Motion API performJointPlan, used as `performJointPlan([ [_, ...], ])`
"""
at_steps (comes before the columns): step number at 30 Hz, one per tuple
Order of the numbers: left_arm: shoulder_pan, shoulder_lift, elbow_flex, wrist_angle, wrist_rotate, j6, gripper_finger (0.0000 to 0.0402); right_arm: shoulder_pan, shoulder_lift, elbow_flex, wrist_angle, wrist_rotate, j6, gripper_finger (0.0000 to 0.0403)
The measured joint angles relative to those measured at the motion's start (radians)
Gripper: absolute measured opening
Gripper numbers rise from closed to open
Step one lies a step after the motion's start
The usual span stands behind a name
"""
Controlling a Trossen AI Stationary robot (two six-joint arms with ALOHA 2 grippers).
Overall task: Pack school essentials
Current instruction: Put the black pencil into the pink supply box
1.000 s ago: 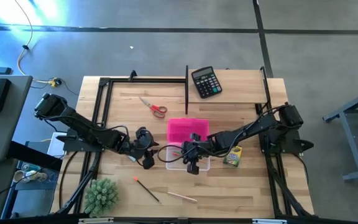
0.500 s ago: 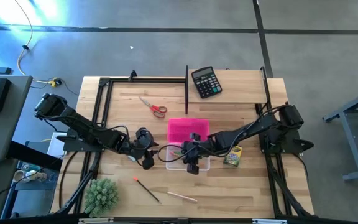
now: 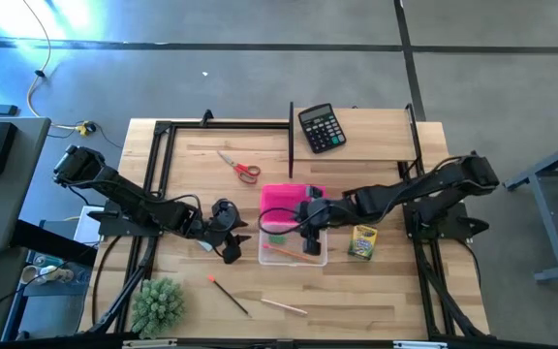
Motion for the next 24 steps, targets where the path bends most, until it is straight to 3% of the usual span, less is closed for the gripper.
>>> performJointPlan([
  [5,0.0,0.0,0.0,0.0,0.055,0.028,0.0227,-0.009,-0.02,0.0,-0.044,0.002,0.0,0.0126],
  [13,-0.096,0.0,0.034,0.036,0.196,0.177,0.0219,-0.009,-0.029,0.0,-0.064,0.003,0.001,0.0126],
  [19,-0.205,0.0,0.145,0.012,0.2,0.355,0.0212,-0.009,-0.029,0.0,-0.068,0.035,0.002,0.0126],
  [24,-0.27,0.019,0.238,-0.125,0.145,0.355,0.0212,-0.014,-0.029,0.0,-0.088,0.046,0.008,0.0126],
])
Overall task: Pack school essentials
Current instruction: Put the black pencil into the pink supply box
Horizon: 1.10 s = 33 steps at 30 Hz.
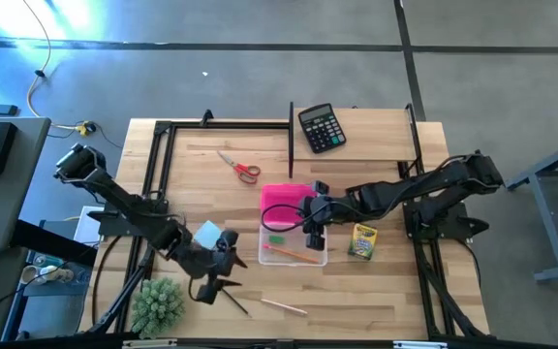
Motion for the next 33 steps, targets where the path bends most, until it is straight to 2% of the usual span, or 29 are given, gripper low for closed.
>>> performJointPlan([
  [3,-0.029,0.038,0.029,-0.072,-0.049,-0.052,0.0211,-0.002,0.0,0.0,-0.013,0.0,0.027,0.0126],
  [7,-0.055,0.103,0.038,-0.125,-0.059,-0.11,0.0211,-0.002,0.0,0.0,-0.021,0.0,0.031,0.0126],
  [16,-0.112,0.204,0.037,-0.152,0.008,-0.242,0.0211,-0.002,0.0,0.0,-0.027,0.0,0.053,0.0126],
  [33,-0.152,0.322,0.038,-0.152,0.032,-0.294,0.0211,-0.002,0.0,0.0,-0.027,0.0,0.053,0.0126],
])
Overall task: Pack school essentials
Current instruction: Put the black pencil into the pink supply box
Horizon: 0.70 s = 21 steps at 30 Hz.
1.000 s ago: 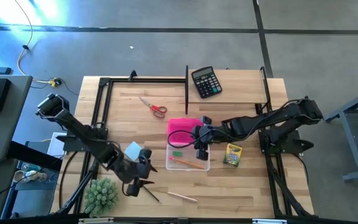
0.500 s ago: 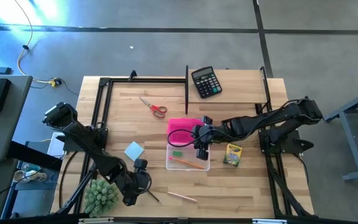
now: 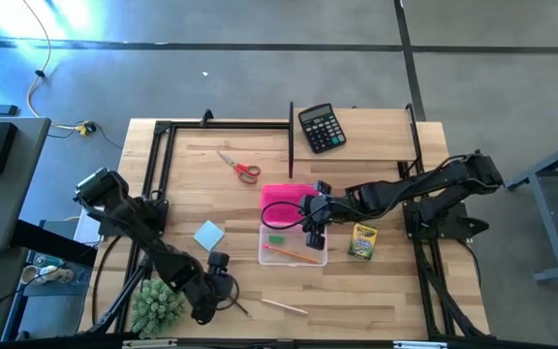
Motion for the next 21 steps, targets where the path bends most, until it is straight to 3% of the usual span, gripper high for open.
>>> performJointPlan([
  [11,0.002,0.024,0.0,-0.046,0.013,-0.015,0.0209,0.0,0.0,0.0,0.0,0.0,0.0,0.0126],
  [21,0.028,0.022,0.026,-0.102,0.106,-0.009,0.0171,-0.001,0.0,0.0,0.0,0.001,0.0,0.0126],
])
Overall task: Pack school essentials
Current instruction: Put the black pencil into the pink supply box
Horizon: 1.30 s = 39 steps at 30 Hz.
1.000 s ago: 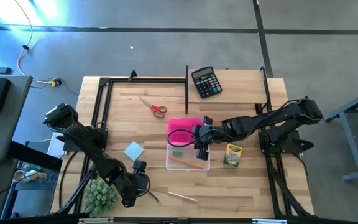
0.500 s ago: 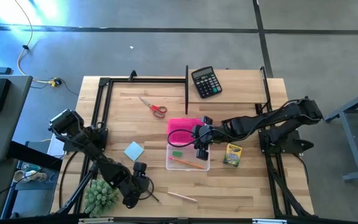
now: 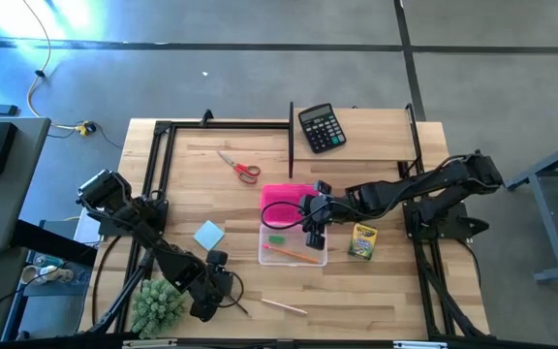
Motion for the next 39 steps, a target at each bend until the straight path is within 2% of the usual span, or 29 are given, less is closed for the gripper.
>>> performJointPlan([
  [5,0.025,0.001,0.032,-0.02,0.04,0.068,0.0166,-0.007,0.0,0.0,0.0,0.0,0.01,0.0126],
  [16,0.053,0.047,0.038,-0.027,0.086,0.072,0.0165,-0.011,0.0,0.0,0.0,0.0,0.002,0.0126],
  [23,0.051,0.065,0.077,-0.072,0.032,0.071,0.0162,-0.011,0.0,0.0,0.0,0.0,0.0,0.0126],
  [39,0.052,0.072,0.083,-0.068,0.048,0.071,0.0054,-0.011,0.0,0.0,0.0,0.0,0.0,0.0126],
])
